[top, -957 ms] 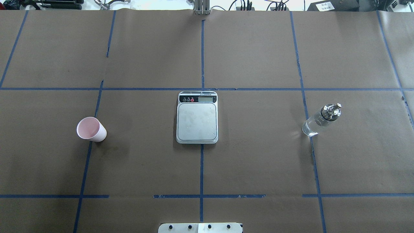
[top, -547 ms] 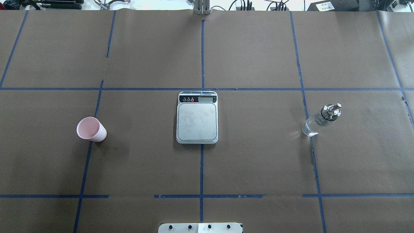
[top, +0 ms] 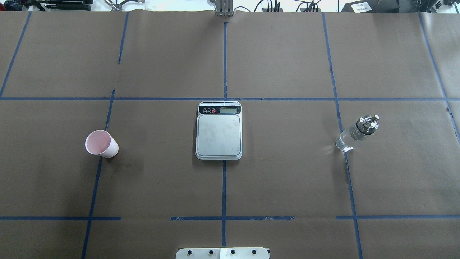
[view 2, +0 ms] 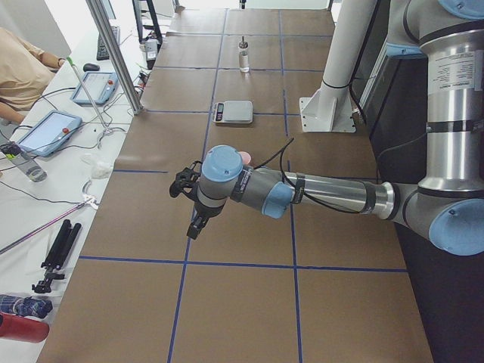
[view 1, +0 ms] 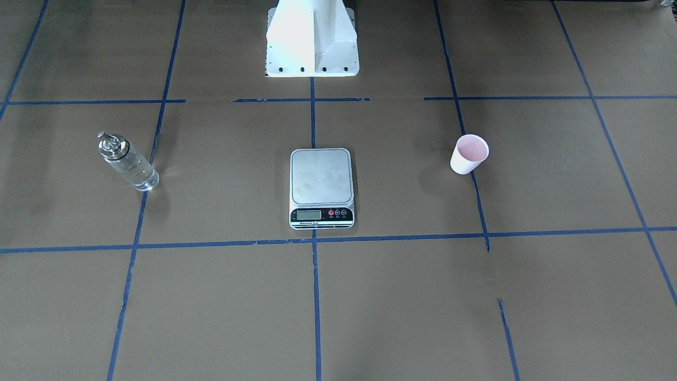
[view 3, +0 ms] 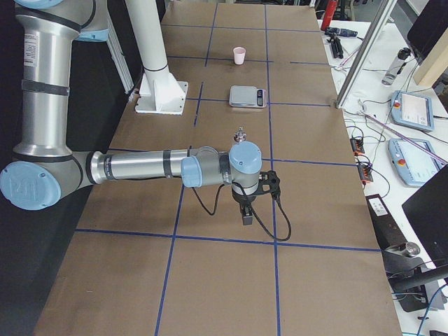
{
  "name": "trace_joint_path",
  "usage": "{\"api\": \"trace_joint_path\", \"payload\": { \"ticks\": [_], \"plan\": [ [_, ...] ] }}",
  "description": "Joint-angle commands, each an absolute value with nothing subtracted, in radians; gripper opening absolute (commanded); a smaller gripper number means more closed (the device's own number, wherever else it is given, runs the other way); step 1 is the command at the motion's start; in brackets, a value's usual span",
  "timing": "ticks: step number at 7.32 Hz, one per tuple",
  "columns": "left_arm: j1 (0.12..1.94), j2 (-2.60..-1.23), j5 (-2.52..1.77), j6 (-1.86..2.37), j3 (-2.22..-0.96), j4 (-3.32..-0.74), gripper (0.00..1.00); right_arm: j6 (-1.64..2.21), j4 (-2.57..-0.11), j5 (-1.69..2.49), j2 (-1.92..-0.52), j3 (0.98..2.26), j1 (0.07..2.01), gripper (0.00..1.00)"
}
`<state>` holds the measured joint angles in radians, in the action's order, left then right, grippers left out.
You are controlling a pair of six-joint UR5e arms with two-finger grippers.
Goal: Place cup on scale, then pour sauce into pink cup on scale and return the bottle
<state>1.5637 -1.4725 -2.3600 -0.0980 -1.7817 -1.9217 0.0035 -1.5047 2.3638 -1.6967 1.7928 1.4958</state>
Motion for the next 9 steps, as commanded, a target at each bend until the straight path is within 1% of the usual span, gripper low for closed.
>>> {"api": "trace_joint_path", "payload": {
  "ticks": [1,3,4,6,9],
  "plan": [
    [1.562,-1.535,-2.361,-0.094,-1.751,-2.093,1.00,0.003,-1.502,2.379,-1.697,1.790,1.496,1.00],
    [1.563,-1.551,-2.368,-0.097,-1.711,-2.128,1.00,0.005,-1.502,2.390,-1.703,1.790,1.496,1.00],
    [1.557,-1.549,-2.370,-0.095,-1.729,-2.161,1.00,0.005,-1.502,2.391,-1.704,1.790,1.496,1.00],
    [1.488,-1.545,-2.375,-0.091,-1.713,-2.160,1.00,0.005,-1.502,2.391,-1.704,1.790,1.496,1.00],
    [1.488,-1.499,-2.375,-0.094,-1.713,-2.167,1.00,0.005,-1.502,2.391,-1.706,1.789,1.496,1.00]
  ]
}}
